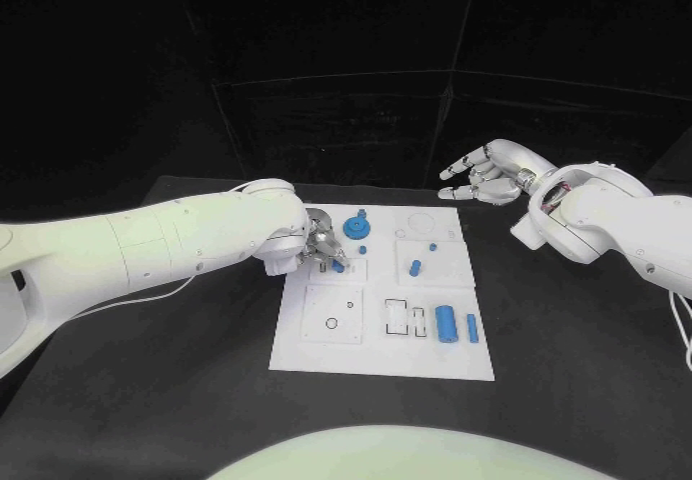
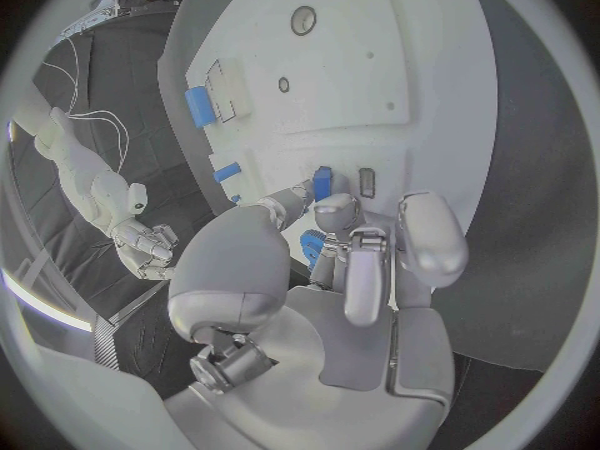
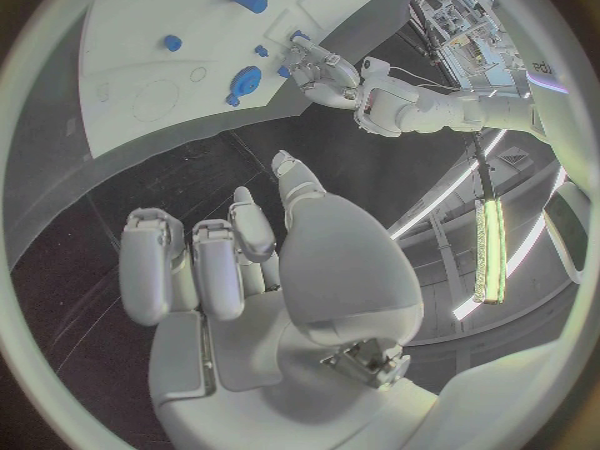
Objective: Assemble the parts on the task board
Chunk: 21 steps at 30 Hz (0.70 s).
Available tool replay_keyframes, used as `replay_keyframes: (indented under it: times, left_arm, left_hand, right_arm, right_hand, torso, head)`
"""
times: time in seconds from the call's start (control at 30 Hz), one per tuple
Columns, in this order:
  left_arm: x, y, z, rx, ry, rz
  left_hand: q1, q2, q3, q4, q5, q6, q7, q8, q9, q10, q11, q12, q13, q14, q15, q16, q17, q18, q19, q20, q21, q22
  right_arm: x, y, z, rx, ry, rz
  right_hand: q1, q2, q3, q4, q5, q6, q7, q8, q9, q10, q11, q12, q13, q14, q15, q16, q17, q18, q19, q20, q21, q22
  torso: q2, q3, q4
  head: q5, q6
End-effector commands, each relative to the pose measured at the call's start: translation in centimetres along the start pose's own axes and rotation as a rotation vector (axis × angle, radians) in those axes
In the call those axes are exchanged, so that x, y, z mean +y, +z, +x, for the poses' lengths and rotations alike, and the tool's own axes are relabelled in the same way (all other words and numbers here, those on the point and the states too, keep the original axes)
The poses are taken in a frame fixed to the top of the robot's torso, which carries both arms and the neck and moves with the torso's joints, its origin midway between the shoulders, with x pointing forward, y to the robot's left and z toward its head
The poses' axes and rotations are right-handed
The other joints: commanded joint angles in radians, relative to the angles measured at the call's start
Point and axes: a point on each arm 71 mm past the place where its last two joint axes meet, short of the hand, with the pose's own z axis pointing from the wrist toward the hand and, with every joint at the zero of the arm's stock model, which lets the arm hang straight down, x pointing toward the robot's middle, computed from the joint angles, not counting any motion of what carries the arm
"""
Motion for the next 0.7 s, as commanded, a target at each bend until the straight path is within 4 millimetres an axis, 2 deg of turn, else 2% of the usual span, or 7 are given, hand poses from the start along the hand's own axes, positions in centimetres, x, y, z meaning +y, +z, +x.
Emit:
replay_keyframes:
  times: [0.03,0.3,0.7]
  left_arm:
    - [0.12,0.17,0.03,0.02,0.023,-0.013]
    - [0.09,0.36,-0.05,0.031,0.031,-0.02]
    - [-0.03,0.38,0.08,0.044,0.04,-0.021]
  left_hand:
    - [-0.025,-0.004,0.01,0.003,0.001,0.007,-0.005,0.008,-0.002,-0.009,-0.003,-0.008,-0.013,0.104,-0.005,0.003,0.263,-0.01,-0.001,-0.002,0.001,0.001]
    - [-0.066,-0.017,-0.002,0.037,0.001,0.018,-0.011,0.026,0.003,-0.011,-0.008,-0.011,-0.022,0.104,-0.009,0.003,0.263,-0.011,0.001,-0.006,0.003,0.006]
    - [-0.094,-0.021,-0.009,0.064,0.001,0.033,-0.02,0.052,0.012,0.002,-0.015,0.006,-0.009,0.104,-0.015,0.003,0.263,-0.012,0.002,-0.011,0.005,0.01]
  right_arm:
    - [0.2,0.05,-0.09,-0.003,-0.003,-0.013]
    - [0.1,-0.03,-0.17,-0.005,-0.004,-0.009]
    - [0.08,-0.04,-0.17,-0.003,-0.004,-0.008]
  right_hand:
    - [-0.003,0.004,-0.005,0.001,0.0,0.005,0.002,0.004,-0.001,-0.001,-0.003,0.003,-0.002,0.061,-0.006,-0.005,0.058,0.006,-0.01,0.0,-0.007,0.056]
    - [-0.003,0.004,-0.006,0.002,0.0,0.004,0.002,0.003,-0.001,-0.001,-0.003,0.004,-0.002,0.061,-0.006,-0.005,0.058,0.006,-0.01,0.0,-0.007,0.056]
    - [-0.004,0.004,-0.007,0.002,0.001,0.004,0.002,0.003,-0.001,-0.001,-0.003,0.005,0.0,0.061,-0.006,-0.004,0.059,0.006,-0.01,0.0,-0.007,0.056]
  torso:
    - [0.001,-0.0001,-0.0011]
    - [0.001,-0.0005,-0.0015]
    - [-0.001,-0.0007,0.0004]
  head:
    - [0.0,0.0]
    - [-0.001,-0.001]
    - [-0.003,-0.003]
